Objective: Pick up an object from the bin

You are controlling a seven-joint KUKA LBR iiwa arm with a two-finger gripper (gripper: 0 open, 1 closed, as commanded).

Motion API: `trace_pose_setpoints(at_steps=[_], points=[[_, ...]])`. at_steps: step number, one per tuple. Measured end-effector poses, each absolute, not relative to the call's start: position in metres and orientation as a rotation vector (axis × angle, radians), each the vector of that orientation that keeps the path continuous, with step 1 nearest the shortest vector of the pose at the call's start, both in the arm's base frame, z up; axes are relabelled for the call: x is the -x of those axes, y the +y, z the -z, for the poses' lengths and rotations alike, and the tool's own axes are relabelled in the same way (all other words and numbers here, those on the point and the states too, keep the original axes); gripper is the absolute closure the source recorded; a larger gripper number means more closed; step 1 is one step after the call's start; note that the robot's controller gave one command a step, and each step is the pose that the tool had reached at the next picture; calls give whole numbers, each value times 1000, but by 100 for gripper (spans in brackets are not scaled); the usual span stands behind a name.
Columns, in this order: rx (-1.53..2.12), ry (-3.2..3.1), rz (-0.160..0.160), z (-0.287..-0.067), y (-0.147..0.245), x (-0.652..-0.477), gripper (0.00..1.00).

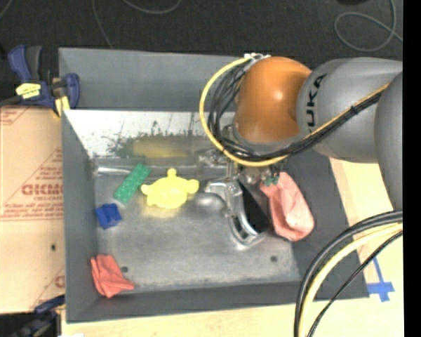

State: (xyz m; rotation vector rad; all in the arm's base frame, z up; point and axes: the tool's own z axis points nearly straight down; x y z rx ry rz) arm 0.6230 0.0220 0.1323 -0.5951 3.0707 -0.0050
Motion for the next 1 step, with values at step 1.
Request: trace_pose_setpoints(at_steps=[1], points=[[235, 3121, -2, -136, 21, -617, 0]])
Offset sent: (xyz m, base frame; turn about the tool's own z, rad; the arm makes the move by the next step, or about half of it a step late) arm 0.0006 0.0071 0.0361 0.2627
